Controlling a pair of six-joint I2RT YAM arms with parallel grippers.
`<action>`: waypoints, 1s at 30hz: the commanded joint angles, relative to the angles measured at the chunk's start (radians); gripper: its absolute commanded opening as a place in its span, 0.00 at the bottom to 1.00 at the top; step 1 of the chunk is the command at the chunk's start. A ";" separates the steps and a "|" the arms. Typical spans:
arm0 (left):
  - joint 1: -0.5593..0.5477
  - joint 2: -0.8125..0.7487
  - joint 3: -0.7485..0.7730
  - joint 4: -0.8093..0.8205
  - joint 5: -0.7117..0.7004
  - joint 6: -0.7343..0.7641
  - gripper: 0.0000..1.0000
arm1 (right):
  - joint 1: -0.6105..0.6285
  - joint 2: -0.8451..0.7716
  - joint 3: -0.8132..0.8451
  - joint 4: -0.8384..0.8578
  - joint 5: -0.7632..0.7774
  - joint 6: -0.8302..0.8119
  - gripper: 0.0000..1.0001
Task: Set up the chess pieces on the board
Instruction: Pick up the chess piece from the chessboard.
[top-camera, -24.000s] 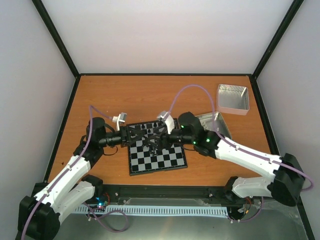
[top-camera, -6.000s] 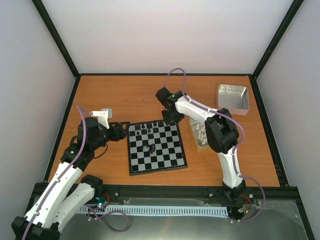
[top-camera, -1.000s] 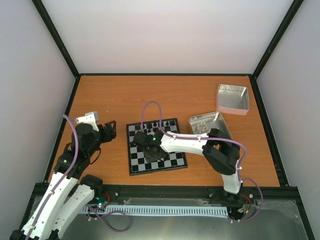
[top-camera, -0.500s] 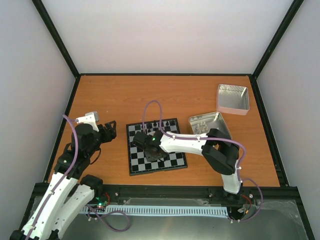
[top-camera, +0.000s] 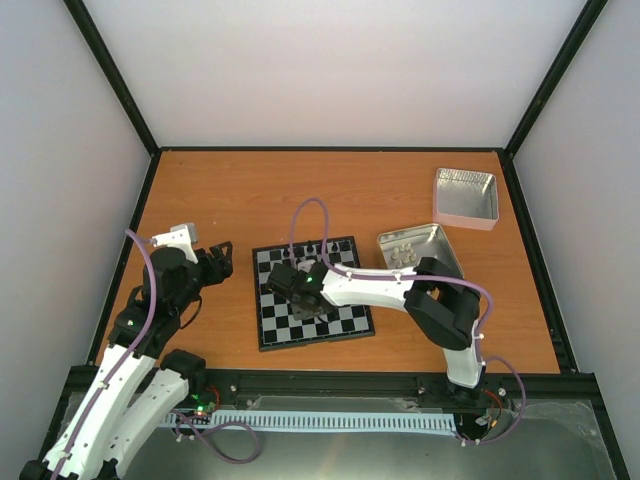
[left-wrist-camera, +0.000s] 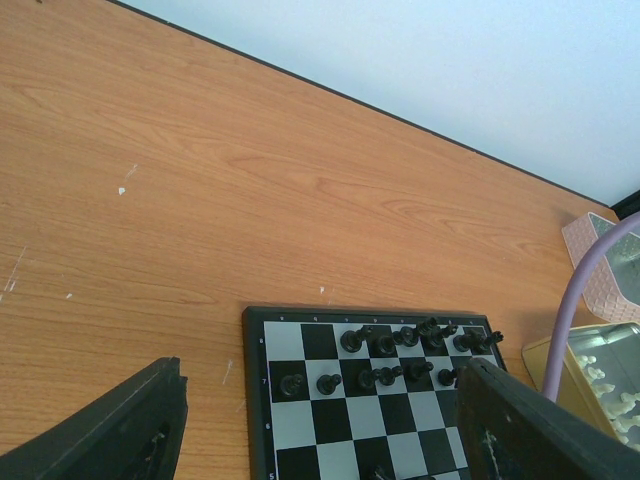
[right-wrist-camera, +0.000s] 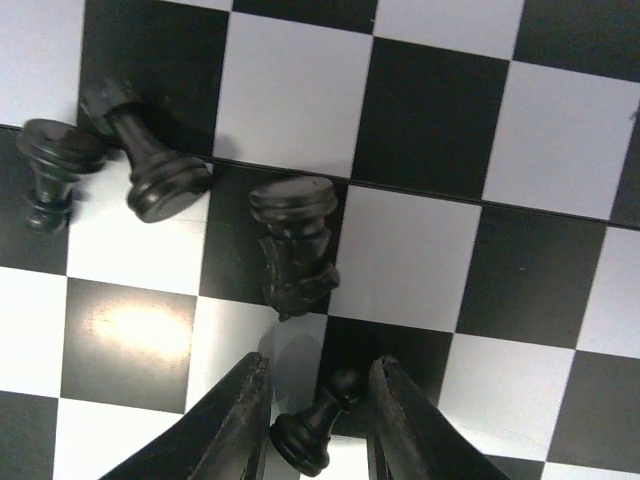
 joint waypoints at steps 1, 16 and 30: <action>0.003 -0.006 0.002 0.028 0.007 0.007 0.75 | -0.003 0.002 -0.071 -0.055 0.001 0.020 0.28; 0.003 -0.003 0.000 0.032 0.014 0.006 0.75 | -0.003 -0.040 -0.126 -0.048 -0.033 0.030 0.21; 0.003 0.018 0.004 0.040 0.075 0.008 0.75 | -0.003 -0.177 -0.220 0.132 0.042 -0.110 0.15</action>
